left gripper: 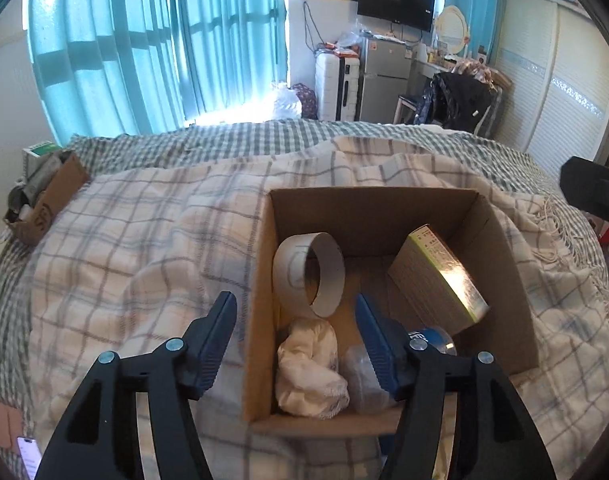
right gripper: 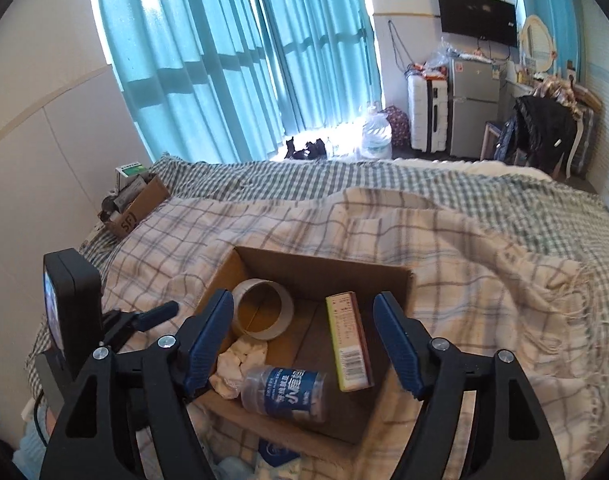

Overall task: Organize objects
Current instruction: 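Lower the bottle and tape roll into the cardboard box and open both tools, then grasp the pale green clip with the left tool while the right tool grasps the white unicorn figurine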

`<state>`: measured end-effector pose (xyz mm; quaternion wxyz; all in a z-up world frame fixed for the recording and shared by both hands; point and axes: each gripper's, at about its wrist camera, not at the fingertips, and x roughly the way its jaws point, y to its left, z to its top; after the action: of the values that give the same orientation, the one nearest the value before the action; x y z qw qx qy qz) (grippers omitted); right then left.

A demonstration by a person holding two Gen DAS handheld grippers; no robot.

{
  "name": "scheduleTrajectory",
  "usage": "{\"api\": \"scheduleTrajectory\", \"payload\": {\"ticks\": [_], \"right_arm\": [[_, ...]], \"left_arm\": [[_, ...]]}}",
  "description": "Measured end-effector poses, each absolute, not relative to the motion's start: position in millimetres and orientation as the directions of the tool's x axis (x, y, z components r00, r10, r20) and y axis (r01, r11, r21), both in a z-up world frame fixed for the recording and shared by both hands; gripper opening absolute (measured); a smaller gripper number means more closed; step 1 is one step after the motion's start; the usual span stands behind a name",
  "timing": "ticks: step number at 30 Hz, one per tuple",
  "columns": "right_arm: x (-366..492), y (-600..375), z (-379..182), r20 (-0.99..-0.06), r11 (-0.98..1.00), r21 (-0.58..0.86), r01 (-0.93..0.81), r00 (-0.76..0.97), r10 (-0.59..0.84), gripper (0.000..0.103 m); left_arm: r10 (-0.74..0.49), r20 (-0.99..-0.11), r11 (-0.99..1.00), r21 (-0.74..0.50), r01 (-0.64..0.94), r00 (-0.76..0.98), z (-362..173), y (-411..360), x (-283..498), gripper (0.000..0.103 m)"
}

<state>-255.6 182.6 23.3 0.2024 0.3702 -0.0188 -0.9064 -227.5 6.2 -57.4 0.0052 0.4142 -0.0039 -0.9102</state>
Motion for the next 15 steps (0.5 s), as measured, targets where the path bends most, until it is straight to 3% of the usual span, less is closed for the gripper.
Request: {"api": "scheduleTrajectory", "payload": {"ticks": [4,10,15], "right_arm": [[-222,197,50,-0.647,-0.931,0.125,0.343,-0.683,-0.338,0.073],[-167,217,73,-0.625,-0.948,0.047,0.316,-0.731,-0.274,0.084],[-123,220,60,-0.614,-0.953,-0.012,0.302,-0.755,-0.231,0.09]], "left_arm": [[-0.041,-0.723,-0.999,0.023,0.035,-0.69,-33,3,-192,0.081],[-0.052,-0.706,-0.997,-0.004,0.077,-0.707,-18,1,-141,0.091],[-0.046,-0.714,-0.993,-0.04,0.107,-0.698,-30,3,-111,0.093]]}}
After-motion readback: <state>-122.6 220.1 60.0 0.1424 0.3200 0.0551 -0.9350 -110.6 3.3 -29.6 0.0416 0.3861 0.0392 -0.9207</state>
